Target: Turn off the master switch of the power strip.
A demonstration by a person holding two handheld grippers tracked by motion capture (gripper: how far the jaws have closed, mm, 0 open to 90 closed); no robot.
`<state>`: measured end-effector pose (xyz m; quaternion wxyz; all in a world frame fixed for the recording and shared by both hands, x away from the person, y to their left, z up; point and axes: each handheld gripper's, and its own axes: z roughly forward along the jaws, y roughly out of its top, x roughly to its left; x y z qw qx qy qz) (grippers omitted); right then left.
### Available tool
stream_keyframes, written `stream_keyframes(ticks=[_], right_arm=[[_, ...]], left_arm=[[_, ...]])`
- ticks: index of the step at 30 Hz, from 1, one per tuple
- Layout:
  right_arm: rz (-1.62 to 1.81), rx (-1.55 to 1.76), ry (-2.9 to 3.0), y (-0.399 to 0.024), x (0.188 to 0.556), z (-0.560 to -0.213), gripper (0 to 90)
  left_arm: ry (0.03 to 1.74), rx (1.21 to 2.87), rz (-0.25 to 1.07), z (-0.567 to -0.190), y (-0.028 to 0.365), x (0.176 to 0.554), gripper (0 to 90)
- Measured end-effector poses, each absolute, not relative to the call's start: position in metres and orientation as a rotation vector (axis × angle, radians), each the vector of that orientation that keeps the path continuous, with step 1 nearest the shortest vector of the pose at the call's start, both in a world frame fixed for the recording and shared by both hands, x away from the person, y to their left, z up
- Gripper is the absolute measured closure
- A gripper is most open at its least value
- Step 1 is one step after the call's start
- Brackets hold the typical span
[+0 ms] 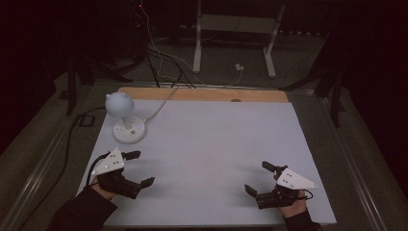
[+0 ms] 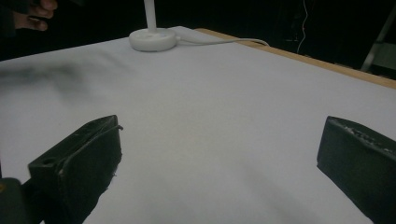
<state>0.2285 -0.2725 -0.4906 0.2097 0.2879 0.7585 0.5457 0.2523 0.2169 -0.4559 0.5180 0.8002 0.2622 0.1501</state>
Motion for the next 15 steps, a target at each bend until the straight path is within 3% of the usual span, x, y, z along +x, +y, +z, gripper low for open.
stream_keyframes(ticks=[15], right_arm=[[1.527,0.805,2.102,-0.274,0.228,-0.49,0.0]], left_arm=[[0.794,1.842,0.473,-0.453,0.208,0.279,0.2]])
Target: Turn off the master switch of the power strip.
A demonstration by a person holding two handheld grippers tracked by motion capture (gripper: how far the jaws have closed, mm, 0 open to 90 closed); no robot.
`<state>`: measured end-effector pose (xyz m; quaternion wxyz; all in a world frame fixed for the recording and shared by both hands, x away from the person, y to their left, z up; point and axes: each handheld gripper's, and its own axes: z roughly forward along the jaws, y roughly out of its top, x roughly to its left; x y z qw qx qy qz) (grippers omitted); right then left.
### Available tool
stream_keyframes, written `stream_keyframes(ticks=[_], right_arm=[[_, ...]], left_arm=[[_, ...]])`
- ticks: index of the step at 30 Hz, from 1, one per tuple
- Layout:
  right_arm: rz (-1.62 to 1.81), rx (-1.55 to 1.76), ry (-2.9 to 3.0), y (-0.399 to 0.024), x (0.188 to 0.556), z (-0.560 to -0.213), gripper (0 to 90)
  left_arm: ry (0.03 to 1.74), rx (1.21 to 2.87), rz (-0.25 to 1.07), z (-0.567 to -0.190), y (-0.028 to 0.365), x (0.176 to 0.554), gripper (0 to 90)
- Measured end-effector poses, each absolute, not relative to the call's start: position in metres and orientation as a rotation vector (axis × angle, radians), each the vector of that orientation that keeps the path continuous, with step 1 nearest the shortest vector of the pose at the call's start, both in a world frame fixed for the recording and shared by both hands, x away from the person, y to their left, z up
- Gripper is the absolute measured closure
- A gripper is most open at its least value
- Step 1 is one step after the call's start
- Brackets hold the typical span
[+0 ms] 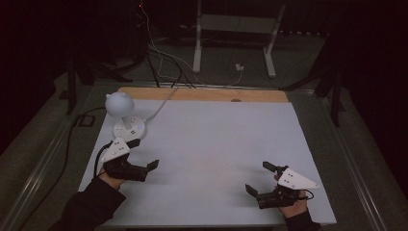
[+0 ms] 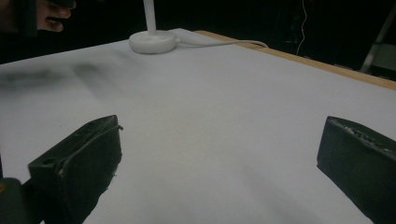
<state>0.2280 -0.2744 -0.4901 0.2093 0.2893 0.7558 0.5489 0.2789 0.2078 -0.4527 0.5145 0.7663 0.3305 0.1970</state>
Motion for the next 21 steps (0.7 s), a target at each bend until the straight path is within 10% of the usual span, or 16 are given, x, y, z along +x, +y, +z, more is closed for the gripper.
stream_keyframes(ticks=[21], right_arm=[[1.532,0.812,2.095,-0.276,0.228,-0.489,0.0]], left_arm=[[1.033,1.752,0.642,-0.463,0.212,0.319,0.3]])
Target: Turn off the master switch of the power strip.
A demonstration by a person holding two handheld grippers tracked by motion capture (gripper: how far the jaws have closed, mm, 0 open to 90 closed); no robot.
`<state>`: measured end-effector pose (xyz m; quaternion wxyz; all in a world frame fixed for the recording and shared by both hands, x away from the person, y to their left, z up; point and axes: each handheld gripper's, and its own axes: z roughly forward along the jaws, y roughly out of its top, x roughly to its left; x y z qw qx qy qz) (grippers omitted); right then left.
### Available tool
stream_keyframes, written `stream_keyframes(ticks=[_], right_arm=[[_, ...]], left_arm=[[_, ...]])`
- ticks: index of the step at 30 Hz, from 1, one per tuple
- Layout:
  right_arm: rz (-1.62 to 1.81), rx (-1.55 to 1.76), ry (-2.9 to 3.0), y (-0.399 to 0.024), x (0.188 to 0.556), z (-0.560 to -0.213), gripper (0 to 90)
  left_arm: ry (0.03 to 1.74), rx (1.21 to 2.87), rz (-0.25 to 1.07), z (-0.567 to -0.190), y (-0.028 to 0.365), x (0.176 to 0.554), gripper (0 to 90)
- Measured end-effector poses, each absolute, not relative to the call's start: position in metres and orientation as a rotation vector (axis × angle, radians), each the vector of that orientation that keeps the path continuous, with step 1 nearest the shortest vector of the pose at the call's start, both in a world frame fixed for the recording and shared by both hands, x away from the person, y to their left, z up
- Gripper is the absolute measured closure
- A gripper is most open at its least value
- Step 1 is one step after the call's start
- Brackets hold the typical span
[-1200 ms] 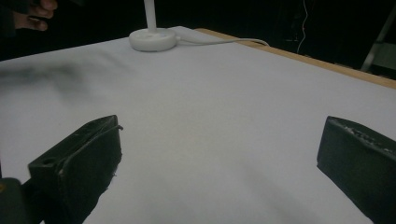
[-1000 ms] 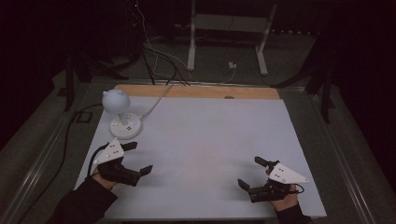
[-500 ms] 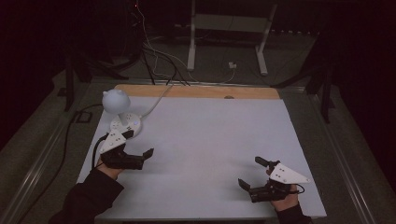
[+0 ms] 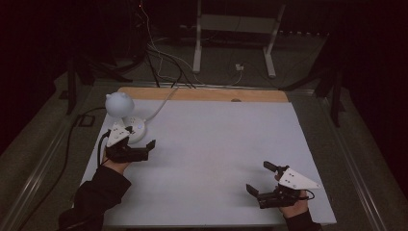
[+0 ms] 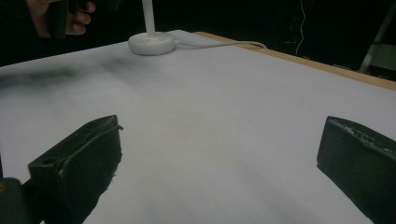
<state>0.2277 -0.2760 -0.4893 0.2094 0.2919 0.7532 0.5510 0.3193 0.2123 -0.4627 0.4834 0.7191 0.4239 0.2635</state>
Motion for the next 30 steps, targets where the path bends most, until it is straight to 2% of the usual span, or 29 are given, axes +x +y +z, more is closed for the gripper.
stream_keyframes(ticks=[7,13,30], right_arm=[[1.535,0.815,2.098,-0.277,0.228,-0.489,0.0],[1.539,0.816,2.095,-0.277,0.227,-0.489,0.0],[1.543,0.818,2.098,-0.277,0.228,-0.49,0.0]], left_arm=[[1.06,1.752,0.612,-0.466,0.211,0.327,0.3],[1.141,1.709,0.706,-0.469,0.207,0.337,0.3],[1.212,1.704,0.754,-0.48,0.201,0.353,2.0]])
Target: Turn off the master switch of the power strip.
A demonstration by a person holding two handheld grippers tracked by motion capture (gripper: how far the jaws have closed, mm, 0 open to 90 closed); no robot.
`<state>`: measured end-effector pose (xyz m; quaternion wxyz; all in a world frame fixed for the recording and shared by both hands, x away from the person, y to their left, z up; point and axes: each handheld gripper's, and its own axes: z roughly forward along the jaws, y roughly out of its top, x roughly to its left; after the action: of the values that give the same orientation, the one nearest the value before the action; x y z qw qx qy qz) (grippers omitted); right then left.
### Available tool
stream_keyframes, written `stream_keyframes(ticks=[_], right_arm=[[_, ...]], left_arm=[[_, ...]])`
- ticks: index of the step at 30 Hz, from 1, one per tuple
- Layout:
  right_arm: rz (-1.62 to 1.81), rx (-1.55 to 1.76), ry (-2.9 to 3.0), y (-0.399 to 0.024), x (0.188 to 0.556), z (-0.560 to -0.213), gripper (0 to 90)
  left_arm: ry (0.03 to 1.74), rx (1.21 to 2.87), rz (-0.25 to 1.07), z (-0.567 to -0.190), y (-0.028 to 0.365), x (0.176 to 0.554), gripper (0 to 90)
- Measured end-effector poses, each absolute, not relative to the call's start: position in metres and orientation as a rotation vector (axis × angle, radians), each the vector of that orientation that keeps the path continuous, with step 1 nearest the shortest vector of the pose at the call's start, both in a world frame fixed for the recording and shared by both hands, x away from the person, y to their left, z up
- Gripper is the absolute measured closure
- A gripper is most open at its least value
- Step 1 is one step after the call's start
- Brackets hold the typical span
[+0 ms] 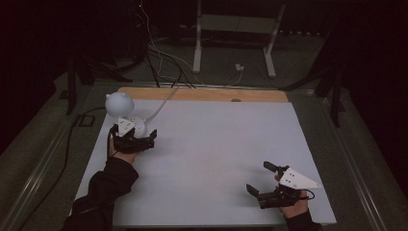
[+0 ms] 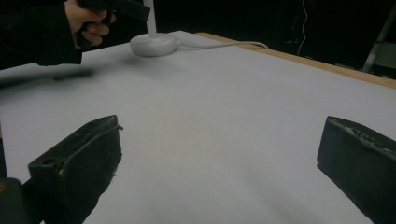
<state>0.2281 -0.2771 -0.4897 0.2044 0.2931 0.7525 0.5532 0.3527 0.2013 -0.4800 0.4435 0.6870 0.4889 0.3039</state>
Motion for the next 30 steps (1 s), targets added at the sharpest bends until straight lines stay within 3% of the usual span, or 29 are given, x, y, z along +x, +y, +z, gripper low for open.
stream_keyframes(ticks=[6,23,27,30], right_arm=[[1.55,0.82,2.097,-0.277,0.228,-0.49,0.0],[1.561,0.827,2.099,-0.278,0.229,-0.49,0.0],[1.563,0.829,2.1,-0.278,0.229,-0.49,0.0],[1.564,0.832,2.101,-0.279,0.229,-0.491,0.0]], left_arm=[[1.243,1.697,0.814,-0.485,0.201,0.359,7.7],[1.27,1.686,0.881,-0.496,0.206,0.368,62.8],[1.278,1.682,0.876,-0.497,0.21,0.371,72.0],[1.281,1.683,0.883,-0.498,0.211,0.372,73.2]])
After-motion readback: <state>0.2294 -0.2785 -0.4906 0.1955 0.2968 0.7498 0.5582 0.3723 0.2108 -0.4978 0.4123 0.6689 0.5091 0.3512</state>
